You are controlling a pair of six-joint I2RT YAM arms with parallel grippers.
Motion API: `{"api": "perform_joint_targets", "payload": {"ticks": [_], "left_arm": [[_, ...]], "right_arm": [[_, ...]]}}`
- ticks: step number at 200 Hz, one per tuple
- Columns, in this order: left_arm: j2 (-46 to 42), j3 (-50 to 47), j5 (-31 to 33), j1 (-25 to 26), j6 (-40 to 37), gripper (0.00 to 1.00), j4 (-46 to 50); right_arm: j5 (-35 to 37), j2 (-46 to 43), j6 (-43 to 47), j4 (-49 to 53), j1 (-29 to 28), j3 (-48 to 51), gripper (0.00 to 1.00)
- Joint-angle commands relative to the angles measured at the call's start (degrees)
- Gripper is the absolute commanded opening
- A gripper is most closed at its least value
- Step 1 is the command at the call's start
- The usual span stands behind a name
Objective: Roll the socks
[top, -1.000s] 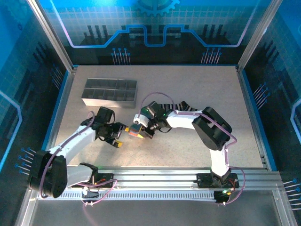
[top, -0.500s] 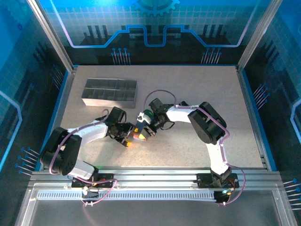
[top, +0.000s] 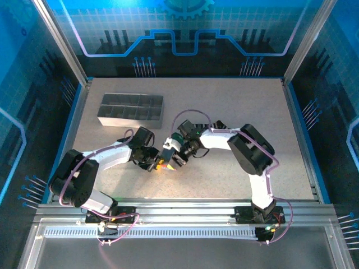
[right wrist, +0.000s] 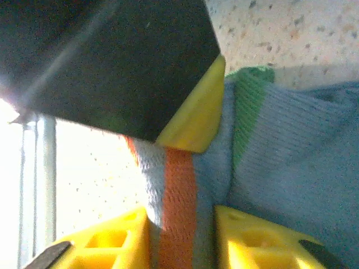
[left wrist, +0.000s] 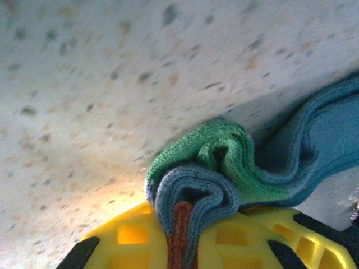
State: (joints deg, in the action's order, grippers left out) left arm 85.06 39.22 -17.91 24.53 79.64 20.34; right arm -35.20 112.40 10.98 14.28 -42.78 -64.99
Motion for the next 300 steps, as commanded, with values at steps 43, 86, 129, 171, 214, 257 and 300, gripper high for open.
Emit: {"api": "perform_joint_targets", "payload": {"ticks": [43,86,129,171,214,257,300], "left_arm": [[5.9,6.1,1.2,0.5,-0.3,0.0,19.7],[9.2,9.1,1.5,0.5,-2.2,0.0,22.2],[10.7,9.9,1.2,0.5,-2.5,0.0,22.1],[9.0,10.1,0.9,0.3,-2.9,0.0,22.3],[1.2,7.6,-2.8,-5.6,-0.3,0.57,18.4],[-4.8,9.5,-2.4,-11.8,-1.5,0.83,22.0],[-10.4,7.4,-1.2,-11.3,-1.6,0.75,20.4]], "right_arm": [[50.8,-21.9,12.0,-22.0,-20.0,21.9,0.58],[62.3,-15.4,17.7,-24.1,-27.6,18.1,0.55],[66.1,-8.3,20.0,-22.0,-28.0,12.5,0.41],[65.6,-3.5,15.4,-14.7,-24.6,9.1,0.16],[50.4,-4.8,9.7,-8.1,-20.1,10.2,0.0],[32.7,-4.1,4.3,-3.4,-14.1,9.7,0.0],[20.6,-1.7,-0.3,-1.1,-8.6,8.2,0.0]]}}
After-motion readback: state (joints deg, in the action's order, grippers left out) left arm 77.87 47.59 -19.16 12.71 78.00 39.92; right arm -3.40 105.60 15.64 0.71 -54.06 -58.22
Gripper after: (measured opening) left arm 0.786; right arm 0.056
